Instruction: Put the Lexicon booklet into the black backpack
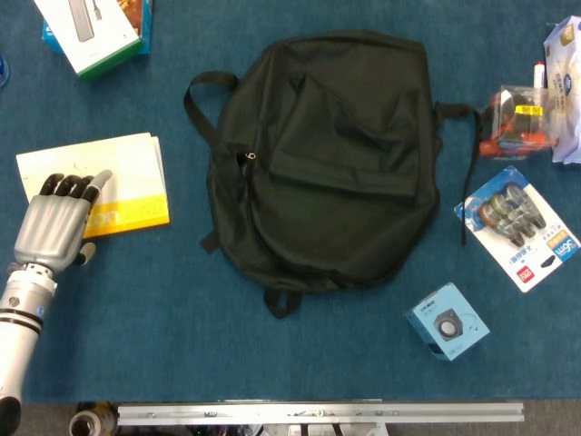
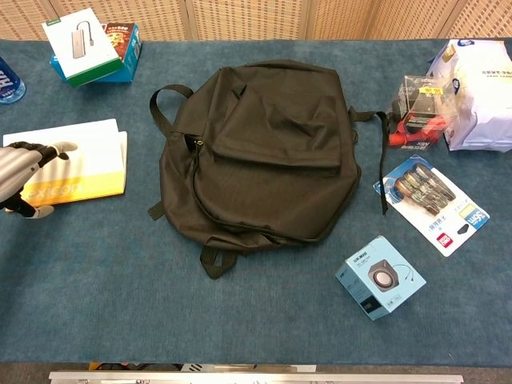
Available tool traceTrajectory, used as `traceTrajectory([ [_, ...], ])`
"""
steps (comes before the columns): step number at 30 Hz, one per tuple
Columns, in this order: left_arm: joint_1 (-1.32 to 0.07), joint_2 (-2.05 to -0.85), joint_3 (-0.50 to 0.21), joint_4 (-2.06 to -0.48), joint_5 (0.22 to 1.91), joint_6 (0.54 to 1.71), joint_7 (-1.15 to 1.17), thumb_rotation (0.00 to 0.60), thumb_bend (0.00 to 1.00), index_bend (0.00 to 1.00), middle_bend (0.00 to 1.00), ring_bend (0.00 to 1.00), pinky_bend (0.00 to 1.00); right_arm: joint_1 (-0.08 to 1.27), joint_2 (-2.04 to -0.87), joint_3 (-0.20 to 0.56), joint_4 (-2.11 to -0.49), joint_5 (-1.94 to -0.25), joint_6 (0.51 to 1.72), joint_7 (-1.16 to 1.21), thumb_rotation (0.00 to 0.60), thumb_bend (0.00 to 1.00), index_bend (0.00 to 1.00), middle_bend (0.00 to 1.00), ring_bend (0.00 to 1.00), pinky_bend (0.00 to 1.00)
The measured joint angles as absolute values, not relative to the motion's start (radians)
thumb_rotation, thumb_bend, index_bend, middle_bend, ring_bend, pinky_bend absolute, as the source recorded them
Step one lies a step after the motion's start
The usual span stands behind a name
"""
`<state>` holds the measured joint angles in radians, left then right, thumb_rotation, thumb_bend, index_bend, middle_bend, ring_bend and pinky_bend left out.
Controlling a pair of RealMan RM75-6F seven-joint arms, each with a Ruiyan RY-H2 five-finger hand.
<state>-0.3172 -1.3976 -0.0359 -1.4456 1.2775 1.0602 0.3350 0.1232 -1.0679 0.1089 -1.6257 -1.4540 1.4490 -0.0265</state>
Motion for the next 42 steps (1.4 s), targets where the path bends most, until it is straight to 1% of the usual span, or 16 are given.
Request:
traceTrajectory([
  [7, -0.331, -1.413, -0.036, -1.422, 1.246, 1.041, 0.339, 0.575, 0.19, 0.05, 0.18, 0.16, 0.13, 0.123, -1.070, 0.108, -1.623, -1.456, 1.452, -0.025, 0.600, 0.23, 0.29, 0.38, 0.28, 0.35],
  [17, -0.344, -1.433, -0.039, -1.375, 1.216, 1.023, 0.322, 0.573, 0.19, 0.05, 0.18, 0.16, 0.13, 0.118, -1.071, 0.107, -1.617, -1.456, 1.459, -0.021, 0.600, 0.23, 0.29, 0.38, 0.28, 0.35],
  [23, -0.349, -1.443, -0.039, -1.353, 1.210, 1.017, 0.305, 0.581, 0.20, 0.06, 0.18, 0.16, 0.13, 0.113, -1.071, 0.106, -1.613, -1.455, 1.464, -0.017, 0.600, 0.23, 0.29, 0.38, 0.28, 0.35],
  [27, -0.352, -1.451, -0.041, -1.341, 1.208, 1.018, 0.293, 0.600, 0.20, 0.07, 0.18, 0.16, 0.13, 0.109, -1.070, 0.107, -1.610, -1.451, 1.469, -0.014, 0.600, 0.23, 0.29, 0.38, 0.28, 0.35],
  [32, -0.356, -1.458, -0.048, -1.334, 1.200, 1.015, 0.274, 0.600, 0.20, 0.09, 0.21, 0.17, 0.13, 0.105, -1.068, 0.108, -1.607, -1.449, 1.474, -0.010, 0.600, 0.23, 0.29, 0.38, 0.28, 0.35],
  [37, -0.360, -1.466, -0.055, -1.321, 1.201, 1.018, 0.251, 0.600, 0.20, 0.14, 0.26, 0.19, 0.13, 0.102, -1.068, 0.108, -1.604, -1.447, 1.475, -0.008, 0.600, 0.23, 0.29, 0.38, 0.28, 0.35],
  [39, -0.362, -1.471, -0.057, -1.314, 1.201, 1.018, 0.245, 0.600, 0.20, 0.16, 0.29, 0.21, 0.13, 0.101, -1.069, 0.108, -1.602, -1.446, 1.476, -0.005, 0.600, 0.23, 0.29, 0.38, 0.28, 0.35],
  [42, -0.363, -1.480, -0.062, -1.304, 1.201, 1.020, 0.224, 0.600, 0.24, 0.21, 0.33, 0.25, 0.13, 0.099, -1.070, 0.108, -1.599, -1.446, 1.478, -0.003, 0.600, 0.23, 0.29, 0.38, 0.28, 0.35],
])
